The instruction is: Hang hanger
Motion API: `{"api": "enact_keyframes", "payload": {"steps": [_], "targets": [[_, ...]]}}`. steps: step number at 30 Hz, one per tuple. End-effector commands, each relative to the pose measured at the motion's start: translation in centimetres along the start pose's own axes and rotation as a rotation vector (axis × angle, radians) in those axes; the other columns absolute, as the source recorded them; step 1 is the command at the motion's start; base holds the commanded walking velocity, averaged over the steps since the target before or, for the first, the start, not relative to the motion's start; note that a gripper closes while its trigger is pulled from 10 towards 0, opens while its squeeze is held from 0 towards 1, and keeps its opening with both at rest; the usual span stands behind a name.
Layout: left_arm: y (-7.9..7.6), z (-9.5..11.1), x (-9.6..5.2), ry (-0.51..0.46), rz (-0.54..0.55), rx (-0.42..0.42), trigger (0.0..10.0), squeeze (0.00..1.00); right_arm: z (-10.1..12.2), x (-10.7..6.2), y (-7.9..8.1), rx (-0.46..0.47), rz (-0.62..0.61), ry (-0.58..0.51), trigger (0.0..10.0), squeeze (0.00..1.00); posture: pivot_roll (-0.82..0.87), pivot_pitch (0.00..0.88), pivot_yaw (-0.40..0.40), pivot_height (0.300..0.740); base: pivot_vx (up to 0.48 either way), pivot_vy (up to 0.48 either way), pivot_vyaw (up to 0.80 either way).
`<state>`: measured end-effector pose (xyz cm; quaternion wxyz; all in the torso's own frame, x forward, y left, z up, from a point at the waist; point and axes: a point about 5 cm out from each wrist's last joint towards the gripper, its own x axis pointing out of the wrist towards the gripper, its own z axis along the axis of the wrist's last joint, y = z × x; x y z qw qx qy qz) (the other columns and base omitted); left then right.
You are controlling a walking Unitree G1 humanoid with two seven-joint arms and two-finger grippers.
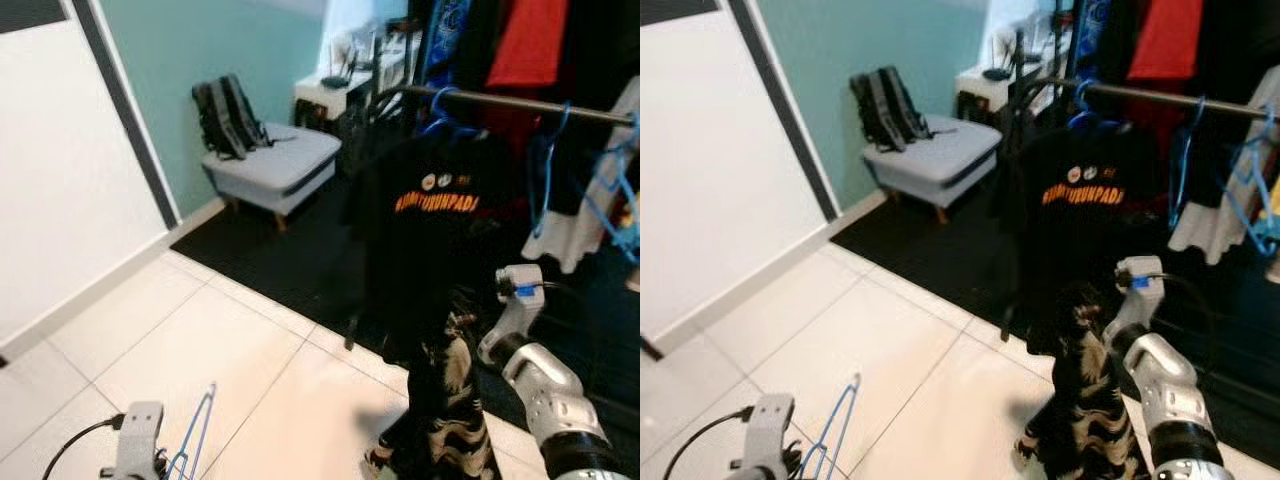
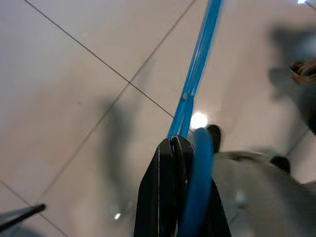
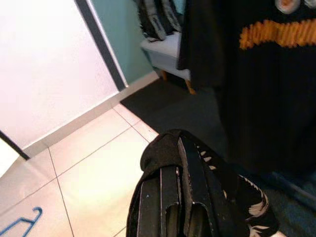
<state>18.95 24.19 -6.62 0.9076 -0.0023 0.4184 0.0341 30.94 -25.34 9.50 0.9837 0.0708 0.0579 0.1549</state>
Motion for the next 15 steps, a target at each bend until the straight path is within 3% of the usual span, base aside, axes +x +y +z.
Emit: {"api": "enact_keyframes", "payload": {"steps": [1,9,15], "targets": [[0.4,0.0,0.0,0.01,0.008,0.014,10.0,0.0,1.4,0.9,1.1,-0.035,0.063,-0.054,0.0,0.02,-0.04,0.0,0.013,0.74,0.0,0.0,0.65],[0.3,-0.1,0.0,0.018,0.004,0.014,10.0,0.0,3.6,1.8,2.4,-0.077,0.15,-0.114,0.0,0.02,-0.04,0.0,0.01,0.74,0.0,0.0,0.65],[0.1,-0.1,0.0,0.015,-0.002,0.016,10.0,0.0,7.2,2.2,4.6,-0.105,0.278,-0.221,0.0,0.02,-0.05,0.0,0.009,0.74,0.0,0.0,0.65]]}}
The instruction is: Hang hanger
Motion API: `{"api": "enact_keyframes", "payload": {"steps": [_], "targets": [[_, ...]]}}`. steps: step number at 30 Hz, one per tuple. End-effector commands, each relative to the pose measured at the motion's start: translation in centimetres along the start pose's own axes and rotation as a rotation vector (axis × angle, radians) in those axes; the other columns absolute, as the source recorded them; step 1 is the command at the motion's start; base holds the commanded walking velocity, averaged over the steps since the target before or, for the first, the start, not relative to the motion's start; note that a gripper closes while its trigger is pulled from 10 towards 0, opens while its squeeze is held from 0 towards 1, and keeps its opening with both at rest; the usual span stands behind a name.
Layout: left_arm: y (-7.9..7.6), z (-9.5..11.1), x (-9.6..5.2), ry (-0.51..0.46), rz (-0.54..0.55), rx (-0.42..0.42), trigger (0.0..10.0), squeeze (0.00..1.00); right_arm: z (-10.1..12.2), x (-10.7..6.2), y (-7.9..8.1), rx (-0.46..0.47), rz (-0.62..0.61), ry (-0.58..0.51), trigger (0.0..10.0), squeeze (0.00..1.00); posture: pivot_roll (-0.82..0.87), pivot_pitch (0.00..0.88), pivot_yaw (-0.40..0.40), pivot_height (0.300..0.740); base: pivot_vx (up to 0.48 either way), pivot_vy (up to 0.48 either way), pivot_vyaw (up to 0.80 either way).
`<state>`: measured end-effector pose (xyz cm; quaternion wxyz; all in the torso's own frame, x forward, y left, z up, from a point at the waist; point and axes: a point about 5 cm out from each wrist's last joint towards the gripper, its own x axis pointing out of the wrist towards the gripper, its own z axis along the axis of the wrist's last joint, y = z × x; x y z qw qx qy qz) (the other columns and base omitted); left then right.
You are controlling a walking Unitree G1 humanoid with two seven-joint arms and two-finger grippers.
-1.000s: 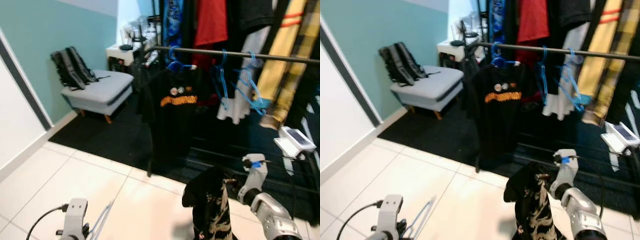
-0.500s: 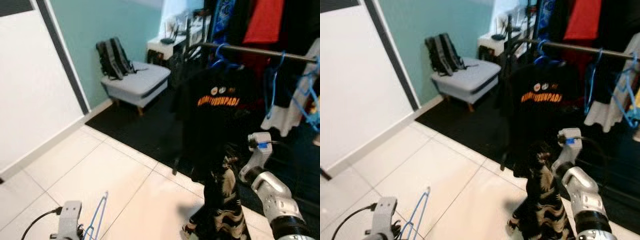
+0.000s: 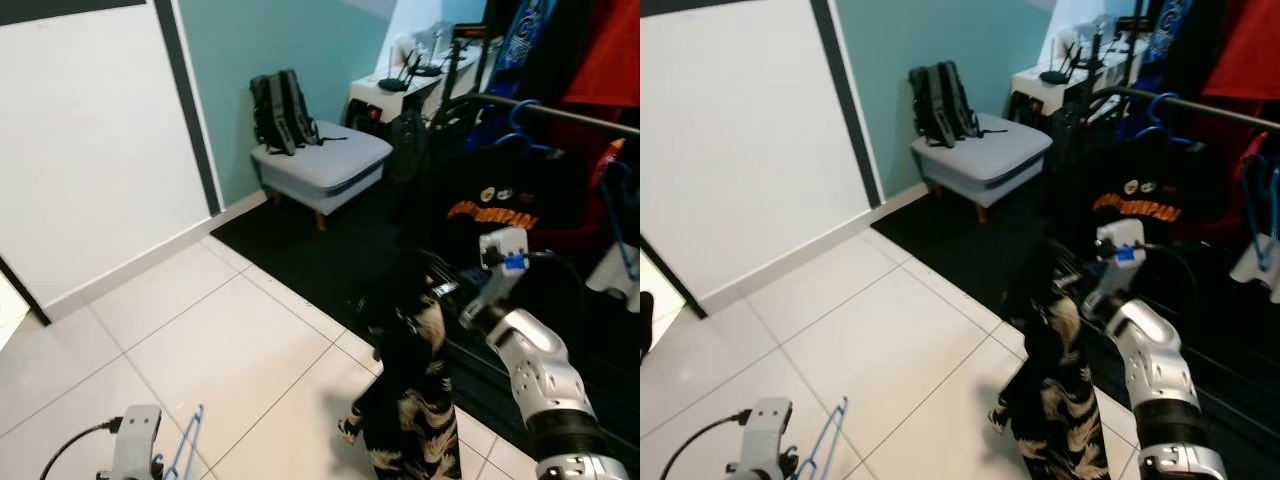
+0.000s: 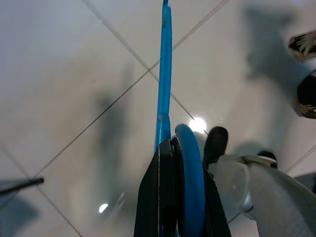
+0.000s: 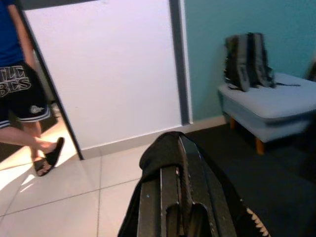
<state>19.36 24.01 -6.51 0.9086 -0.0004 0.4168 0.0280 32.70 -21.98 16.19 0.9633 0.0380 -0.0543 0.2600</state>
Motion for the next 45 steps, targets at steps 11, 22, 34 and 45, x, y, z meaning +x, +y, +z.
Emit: {"api": "enact_keyframes", "payload": {"steps": [11,22,34,45], "targets": [[0.0,-0.2,-0.1,-0.008,-0.022,0.013,10.0,0.0,1.8,0.9,3.5,-0.002,0.219,-0.039,0.0,0.0,-0.05,0.0,0.008,0.74,0.0,0.0,0.65],[0.2,0.1,-0.2,-0.025,-0.053,0.034,10.0,0.0,2.1,1.1,3.7,-0.02,0.207,-0.023,0.0,0.0,-0.04,0.0,0.007,0.74,0.0,0.0,0.65],[-0.3,0.6,-0.1,-0.04,-0.136,0.144,10.0,0.0,3.2,1.4,4.3,-0.021,0.22,-0.057,0.0,0.0,-0.04,0.0,0.011,0.74,0.0,0.0,0.65],[-2.6,4.9,0.4,-0.194,-0.301,0.282,10.0,0.0,4.2,1.7,4.9,-0.037,0.218,-0.075,0.0,0.0,-0.04,0.0,-0.004,0.74,0.0,0.0,0.65]]}}
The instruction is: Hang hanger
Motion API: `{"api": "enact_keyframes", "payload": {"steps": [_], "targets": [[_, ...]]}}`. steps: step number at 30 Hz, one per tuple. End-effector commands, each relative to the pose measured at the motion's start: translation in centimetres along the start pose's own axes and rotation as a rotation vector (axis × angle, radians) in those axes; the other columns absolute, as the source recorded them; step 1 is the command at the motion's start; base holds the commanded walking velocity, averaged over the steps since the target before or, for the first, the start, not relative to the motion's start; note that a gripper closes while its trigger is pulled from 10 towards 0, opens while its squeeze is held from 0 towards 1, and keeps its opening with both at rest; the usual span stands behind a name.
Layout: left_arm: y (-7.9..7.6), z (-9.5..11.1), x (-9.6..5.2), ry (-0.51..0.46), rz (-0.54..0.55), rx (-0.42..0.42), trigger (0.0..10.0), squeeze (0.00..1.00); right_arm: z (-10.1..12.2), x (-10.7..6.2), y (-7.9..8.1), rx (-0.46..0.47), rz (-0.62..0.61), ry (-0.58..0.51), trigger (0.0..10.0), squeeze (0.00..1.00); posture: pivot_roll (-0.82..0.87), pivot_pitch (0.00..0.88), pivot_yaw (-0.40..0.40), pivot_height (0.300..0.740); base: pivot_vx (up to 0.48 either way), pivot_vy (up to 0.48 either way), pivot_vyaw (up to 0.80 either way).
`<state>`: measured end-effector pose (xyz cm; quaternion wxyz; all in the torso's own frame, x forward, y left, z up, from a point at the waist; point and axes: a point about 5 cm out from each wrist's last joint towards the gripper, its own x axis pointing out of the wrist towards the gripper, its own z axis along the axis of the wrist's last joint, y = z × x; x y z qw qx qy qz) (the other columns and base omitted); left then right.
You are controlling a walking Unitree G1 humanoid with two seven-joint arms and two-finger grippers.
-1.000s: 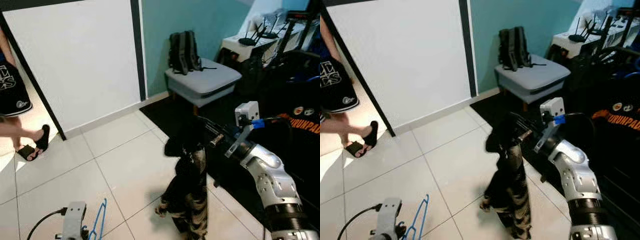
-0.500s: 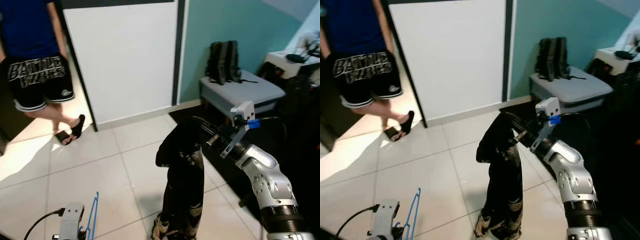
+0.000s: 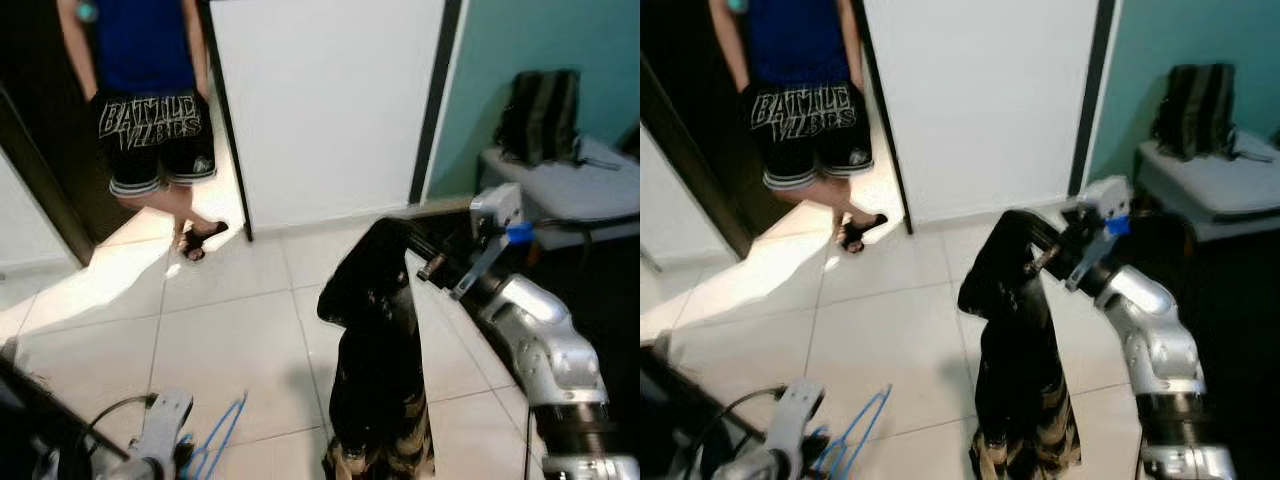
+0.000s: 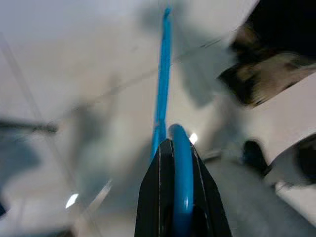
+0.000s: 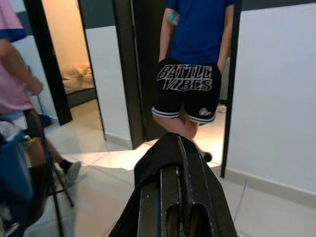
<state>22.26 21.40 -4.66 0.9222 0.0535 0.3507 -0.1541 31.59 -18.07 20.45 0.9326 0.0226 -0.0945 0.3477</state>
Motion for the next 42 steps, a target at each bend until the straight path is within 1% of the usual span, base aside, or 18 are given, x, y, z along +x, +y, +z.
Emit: {"api": "enact_keyframes", "payload": {"steps": [1,3,6,9,14,15,16,17,18,19,20,25,28,31,34,37,39,42], "targets": [[0.5,1.5,0.1,-0.054,-0.008,0.042,10.0,0.0,0.3,0.4,0.7,0.002,0.028,-0.01,0.0,0.0,-0.04,0.0,-0.004,0.74,0.0,0.0,0.64],[0.6,4.1,0.4,-0.159,-0.034,0.068,10.0,0.0,0.3,0.4,1.1,0.013,0.038,-0.012,0.0,0.01,-0.04,0.0,-0.008,0.74,0.0,0.0,0.64],[0.8,5.5,0.3,-0.226,-0.047,0.082,10.0,0.0,0.8,0.6,1.2,0.023,0.047,-0.033,0.0,0.01,-0.04,0.0,-0.008,0.74,0.0,0.0,0.64],[0.8,5.6,0.3,-0.248,-0.039,0.094,10.0,0.0,1.3,0.7,1.3,0.029,0.054,-0.053,0.0,0.0,-0.05,0.0,-0.007,0.74,0.0,0.0,0.64],[0.3,6.3,0.0,-0.346,-0.067,0.103,10.0,0.0,3.4,1.0,2.0,0.061,0.119,-0.139,0.0,0.0,-0.05,0.0,-0.01,0.74,0.0,0.0,0.64],[-0.2,8.5,-0.4,-0.405,-0.066,0.239,10.0,0.0,3.5,1.1,2.3,0.063,0.136,-0.142,0.0,0.0,-0.05,0.0,-0.01,0.74,0.0,0.0,0.64],[-1.1,10.5,-1.2,-0.489,-0.103,0.278,10.0,0.0,3.6,1.1,2.5,0.064,0.145,-0.141,0.0,0.0,-0.05,0.0,-0.01,0.74,0.0,0.0,0.64],[-1.1,10.5,-1.2,-0.489,-0.103,0.278,10.0,0.0,3.6,1.1,2.5,0.064,0.145,-0.141,0.0,0.0,-0.05,0.0,-0.01,0.74,0.0,0.0,0.64],[-1.4,12.8,-2.6,-0.557,-0.096,0.325,10.0,0.0,3.3,1.2,2.8,0.066,0.151,-0.132,0.0,0.0,-0.04,0.0,-0.009,0.74,0.0,0.0,0.64],[-1.4,12.8,-2.6,-0.557,-0.096,0.325,10.0,0.0,3.3,1.2,2.8,0.066,0.151,-0.132,0.0,0.0,-0.04,0.0,-0.009,0.74,0.0,0.0,0.64],[-1.9,14.7,-4.0,-0.628,-0.103,0.334,10.0,0.0,3.0,1.2,3.0,0.07,0.156,-0.124,0.0,0.0,-0.04,0.0,-0.009,0.74,0.0,0.0,0.64],[-2.8,20.5,-7.6,-0.88,-0.111,0.206,10.0,0.0,2.6,1.6,3.5,0.084,0.16,-0.125,0.0,0.0,-0.02,0.0,-0.006,0.74,0.0,0.0,0.64],[-3.1,21.8,-8.4,-0.933,-0.112,0.195,10.0,0.0,2.7,1.6,3.6,0.089,0.163,-0.13,0.0,0.0,-0.02,0.0,-0.006,0.74,0.0,0.0,0.64],[-4.4,25.0,-10.2,-1.064,-0.136,0.172,10.0,0.0,3.1,1.8,3.8,0.107,0.168,-0.152,0.0,0.0,-0.01,0.0,0.0,0.74,0.0,0.0,0.64],[-4.4,25.0,-10.2,-1.064,-0.136,0.172,10.0,0.0,3.1,1.8,3.8,0.107,0.168,-0.152,0.0,0.0,-0.01,0.0,0.0,0.74,0.0,0.0,0.64],[-6.6,26.2,-11.7,-1.075,-0.187,0.116,10.0,0.0,4.9,1.8,3.7,0.152,0.175,-0.25,0.0,0.0,-0.01,0.0,0.009,0.74,0.0,0.0,0.64],[-6.6,26.2,-11.7,-1.075,-0.187,0.116,10.0,0.0,4.9,1.8,3.7,0.152,0.175,-0.25,0.0,0.0,-0.01,0.0,0.009,0.74,0.0,0.0,0.64],[-7.3,26.4,-12.0,-1.059,-0.17,0.102,10.0,0.0,6.5,1.8,3.5,0.158,0.193,-0.322,0.0,0.0,0.0,0.0,0.007,0.74,0.0,0.0,0.63]]}}
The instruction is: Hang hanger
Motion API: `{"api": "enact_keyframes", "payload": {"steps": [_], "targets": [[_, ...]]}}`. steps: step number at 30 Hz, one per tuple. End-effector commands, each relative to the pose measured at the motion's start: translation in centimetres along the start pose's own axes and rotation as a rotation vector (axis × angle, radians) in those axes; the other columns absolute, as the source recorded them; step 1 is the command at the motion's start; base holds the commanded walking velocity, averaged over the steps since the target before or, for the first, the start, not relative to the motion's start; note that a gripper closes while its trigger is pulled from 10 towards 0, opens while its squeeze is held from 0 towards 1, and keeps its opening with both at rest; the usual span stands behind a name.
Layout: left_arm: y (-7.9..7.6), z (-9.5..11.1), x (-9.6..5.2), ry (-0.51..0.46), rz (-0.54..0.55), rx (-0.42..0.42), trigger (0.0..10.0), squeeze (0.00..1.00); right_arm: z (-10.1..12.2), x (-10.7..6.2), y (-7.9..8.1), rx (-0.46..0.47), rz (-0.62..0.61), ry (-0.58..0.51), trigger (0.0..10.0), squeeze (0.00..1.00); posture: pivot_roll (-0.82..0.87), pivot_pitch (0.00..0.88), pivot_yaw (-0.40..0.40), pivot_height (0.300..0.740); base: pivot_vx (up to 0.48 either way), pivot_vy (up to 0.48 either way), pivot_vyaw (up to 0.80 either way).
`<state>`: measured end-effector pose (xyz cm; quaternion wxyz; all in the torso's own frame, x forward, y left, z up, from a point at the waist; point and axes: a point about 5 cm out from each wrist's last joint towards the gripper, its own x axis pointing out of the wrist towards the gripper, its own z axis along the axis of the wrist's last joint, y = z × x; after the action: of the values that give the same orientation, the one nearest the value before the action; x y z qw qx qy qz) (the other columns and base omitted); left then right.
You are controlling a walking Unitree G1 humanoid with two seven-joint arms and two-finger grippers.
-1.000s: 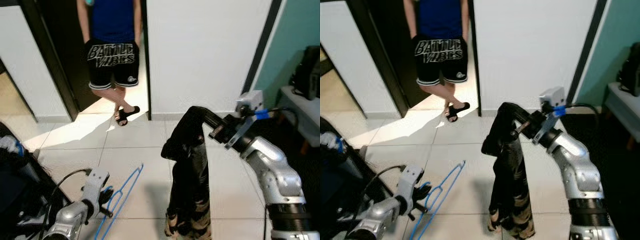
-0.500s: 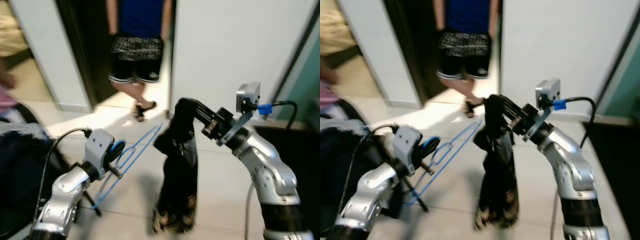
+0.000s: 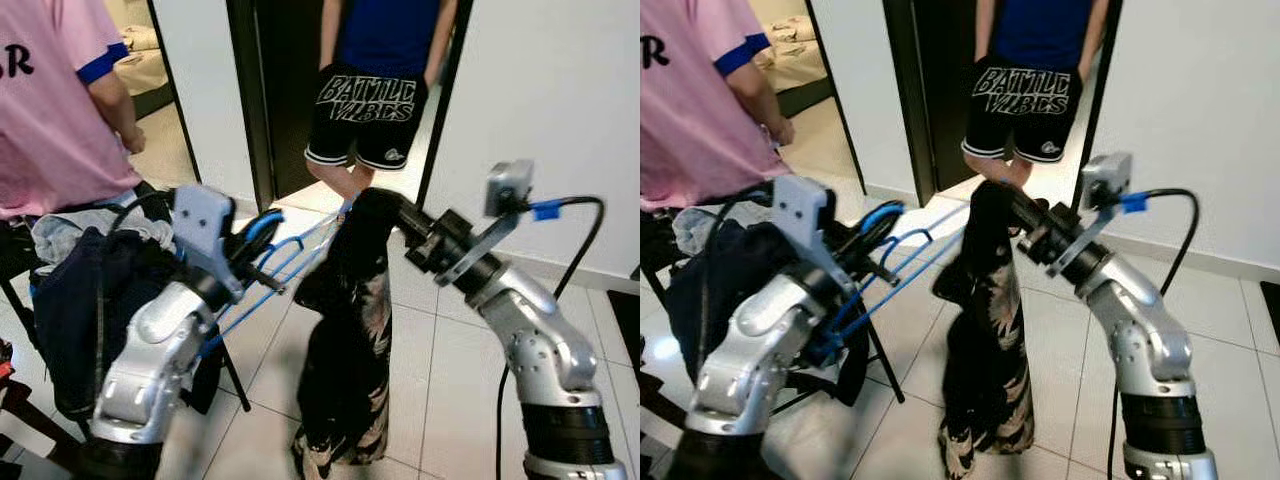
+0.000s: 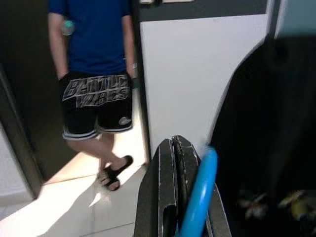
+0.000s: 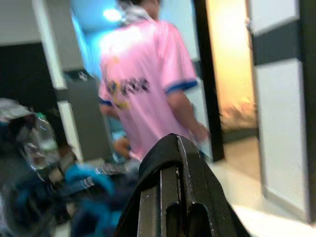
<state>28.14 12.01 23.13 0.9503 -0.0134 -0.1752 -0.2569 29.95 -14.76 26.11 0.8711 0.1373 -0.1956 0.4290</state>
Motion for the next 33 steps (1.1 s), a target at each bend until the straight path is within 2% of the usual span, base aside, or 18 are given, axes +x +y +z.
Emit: {"api": "enact_keyframes", "payload": {"steps": [1,4,9,17,24,26,28,30,31,33], "targets": [[0.1,0.0,0.0,0.029,0.04,0.003,10.0,0.0,1.7,0.3,0.0,-0.009,0.025,-0.071,0.0,0.0,0.0,0.0,0.006,0.74,0.0,0.0,0.63],[0.9,-0.1,0.0,0.047,0.095,0.031,10.0,0.0,2.8,0.6,-0.2,-0.018,0.039,-0.113,0.0,0.0,0.01,0.0,0.003,0.74,0.0,0.0,0.63],[1.5,0.3,0.1,0.046,0.141,0.08,10.0,0.0,3.2,0.9,-0.3,-0.025,0.053,-0.129,0.0,0.0,0.02,0.0,0.001,0.74,0.0,0.0,0.63],[1.7,0.6,0.2,0.066,0.195,0.092,10.0,0.0,2.7,1.0,-0.4,-0.024,0.036,-0.116,0.0,0.0,0.03,0.0,0.001,0.74,0.0,0.0,0.62],[1.5,0.9,0.6,0.074,0.214,0.086,10.0,0.0,2.4,1.1,-0.2,0.017,0.045,-0.136,0.0,0.0,0.03,0.0,0.002,0.74,0.0,0.0,0.63],[1.6,1.4,1.1,0.058,0.217,0.097,10.0,0.0,3.4,1.4,0.4,0.058,0.097,-0.2,0.0,0.0,0.03,0.0,0.003,0.74,0.0,0.0,0.63],[1.6,1.4,1.1,0.058,0.217,0.097,10.0,0.0,3.4,1.4,0.4,0.058,0.097,-0.2,0.0,0.0,0.03,0.0,0.003,0.74,0.0,0.0,0.63],[1.6,1.6,1.4,0.048,0.216,0.106,10.0,0.0,3.9,1.6,0.6,0.074,0.122,-0.233,0.0,0.0,0.03,0.0,0.002,0.74,0.0,0.0,0.63],[1.7,2.2,2.1,0.027,0.217,0.124,10.0,0.0,4.5,1.9,0.8,0.08,0.15,-0.26,0.0,0.0,0.04,0.0,-0.001,0.74,0.0,0.0,0.63],[1.7,2.2,2.1,0.027,0.217,0.124,10.0,0.0,4.5,1.9,0.8,0.08,0.15,-0.26,0.0,0.0,0.04,0.0,-0.001,0.74,0.0,0.0,0.63]]}}
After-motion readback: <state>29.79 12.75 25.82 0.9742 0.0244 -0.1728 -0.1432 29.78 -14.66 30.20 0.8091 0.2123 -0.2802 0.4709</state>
